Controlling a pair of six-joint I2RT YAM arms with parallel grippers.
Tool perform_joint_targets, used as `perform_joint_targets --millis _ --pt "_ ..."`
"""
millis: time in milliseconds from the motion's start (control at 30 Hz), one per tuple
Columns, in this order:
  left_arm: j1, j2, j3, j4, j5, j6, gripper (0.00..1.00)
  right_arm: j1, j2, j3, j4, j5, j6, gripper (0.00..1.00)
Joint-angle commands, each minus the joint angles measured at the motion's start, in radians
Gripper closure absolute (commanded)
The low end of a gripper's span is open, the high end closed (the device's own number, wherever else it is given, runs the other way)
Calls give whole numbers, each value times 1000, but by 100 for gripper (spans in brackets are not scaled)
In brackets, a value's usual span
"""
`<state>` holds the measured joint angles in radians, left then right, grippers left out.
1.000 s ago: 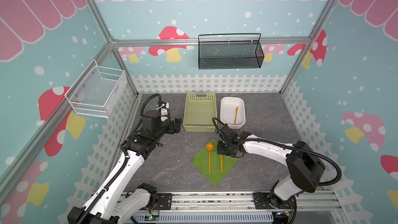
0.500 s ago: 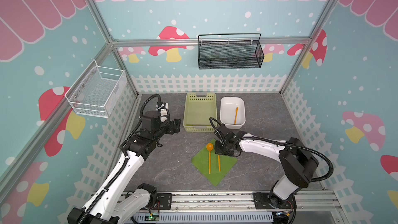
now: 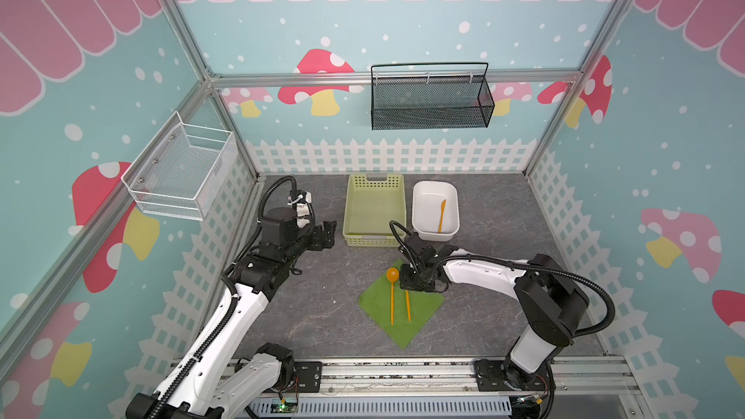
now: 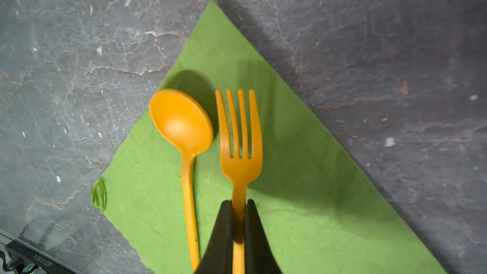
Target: Place the utensils on the paper napkin and roll it up
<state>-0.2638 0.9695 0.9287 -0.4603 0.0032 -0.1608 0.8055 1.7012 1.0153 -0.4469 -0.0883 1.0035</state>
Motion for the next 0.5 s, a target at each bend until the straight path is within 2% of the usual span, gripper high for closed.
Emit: perform_joint_targets --millis 0,467 --pt "10 -11 -7 -15 -2 -9 6 11 22 26 -1 -2 7 92" --pt "18 -8 -7 -15 11 -16 6 15 48 29 -1 -15 4 91"
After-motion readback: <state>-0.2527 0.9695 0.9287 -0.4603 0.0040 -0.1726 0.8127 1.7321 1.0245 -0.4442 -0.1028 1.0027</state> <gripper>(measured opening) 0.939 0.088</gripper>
